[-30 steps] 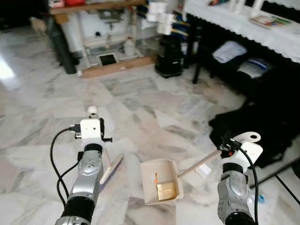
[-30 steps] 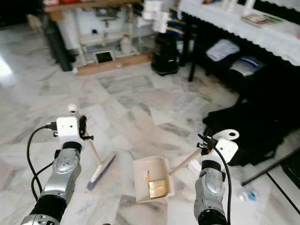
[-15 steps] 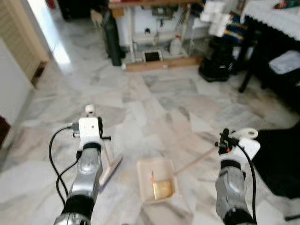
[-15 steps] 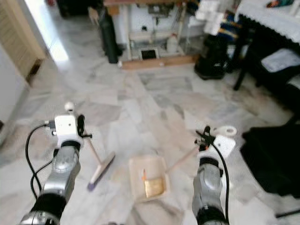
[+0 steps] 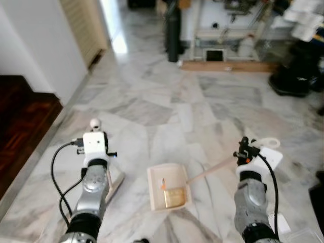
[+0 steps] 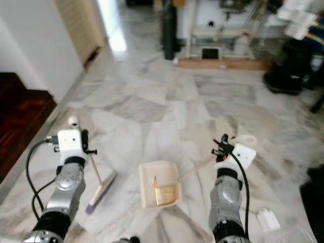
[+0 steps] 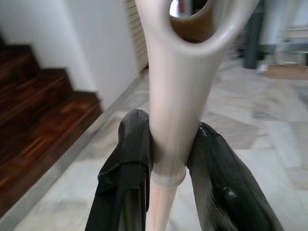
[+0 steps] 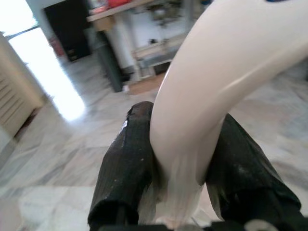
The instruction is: Sweep floor
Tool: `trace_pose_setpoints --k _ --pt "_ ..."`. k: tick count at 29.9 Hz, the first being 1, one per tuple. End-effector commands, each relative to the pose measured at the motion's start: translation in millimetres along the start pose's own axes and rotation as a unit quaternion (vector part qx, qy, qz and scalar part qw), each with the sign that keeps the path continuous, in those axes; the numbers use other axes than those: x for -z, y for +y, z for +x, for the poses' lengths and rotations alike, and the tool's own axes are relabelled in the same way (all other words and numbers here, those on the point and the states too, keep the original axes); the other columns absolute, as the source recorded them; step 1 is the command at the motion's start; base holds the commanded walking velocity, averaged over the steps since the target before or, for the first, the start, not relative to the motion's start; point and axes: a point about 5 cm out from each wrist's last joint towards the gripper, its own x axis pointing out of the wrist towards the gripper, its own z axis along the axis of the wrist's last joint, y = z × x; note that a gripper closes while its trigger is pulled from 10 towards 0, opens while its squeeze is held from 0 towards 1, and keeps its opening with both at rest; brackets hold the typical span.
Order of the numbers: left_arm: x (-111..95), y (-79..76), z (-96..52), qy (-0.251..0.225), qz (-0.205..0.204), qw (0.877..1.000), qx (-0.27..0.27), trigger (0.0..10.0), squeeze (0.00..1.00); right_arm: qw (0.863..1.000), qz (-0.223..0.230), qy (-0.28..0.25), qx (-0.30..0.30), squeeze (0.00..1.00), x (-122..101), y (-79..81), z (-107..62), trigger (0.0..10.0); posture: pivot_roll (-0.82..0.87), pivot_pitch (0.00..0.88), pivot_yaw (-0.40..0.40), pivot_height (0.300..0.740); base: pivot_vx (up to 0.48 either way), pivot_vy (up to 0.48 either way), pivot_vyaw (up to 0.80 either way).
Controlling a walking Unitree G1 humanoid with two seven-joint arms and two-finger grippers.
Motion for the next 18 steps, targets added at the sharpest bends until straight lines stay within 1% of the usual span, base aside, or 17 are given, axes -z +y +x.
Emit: trace_pose_setpoints --k 1,3,6,17,18 --pt "-3.7 5.5 1.1 -0.016 -0.001 1.0 -0.011 10.0 0.0 1.0 0.004 -0.008 -0.013 0.0 -4.2 8.3 3.6 10.0 -0.03 0.078 0.01 0.74 0.0 0.0 0.8" --pt "-4.2 4.1 1.0 -0.019 -0.004 1.0 -0.011 10.0 0.0 1.0 0.006 -0.008 -0.016 0.0 -4.5 8.3 4.0 10.0 -0.03 0.076 0.006 0.74 0.0 0.0 0.8" --pt "-5.1 3.1 1.2 -0.022 -0.006 1.0 -0.011 10.0 0.0 1.0 0.006 -0.003 -0.022 0.0 -3.3 9.8 4.0 10.0 -0.03 0.073 0.004 0.74 0.0 0.0 0.55" --pt "-2.5 3.4 -1.0 -0.017 -0.015 1.0 -0.016 10.0 0.0 1.0 0.019 0.004 -0.024 0.0 0.1 10.5 1.9 10.0 -0.02 0.051 0.0 0.74 0.0 0.0 0.0" --pt "-1.4 2.7 -1.5 -0.015 -0.019 1.0 -0.016 10.0 0.0 0.999 0.019 0.006 -0.026 0.0 1.1 11.3 1.4 10.0 -0.03 0.037 0.0 0.74 0.0 0.3 0.0"
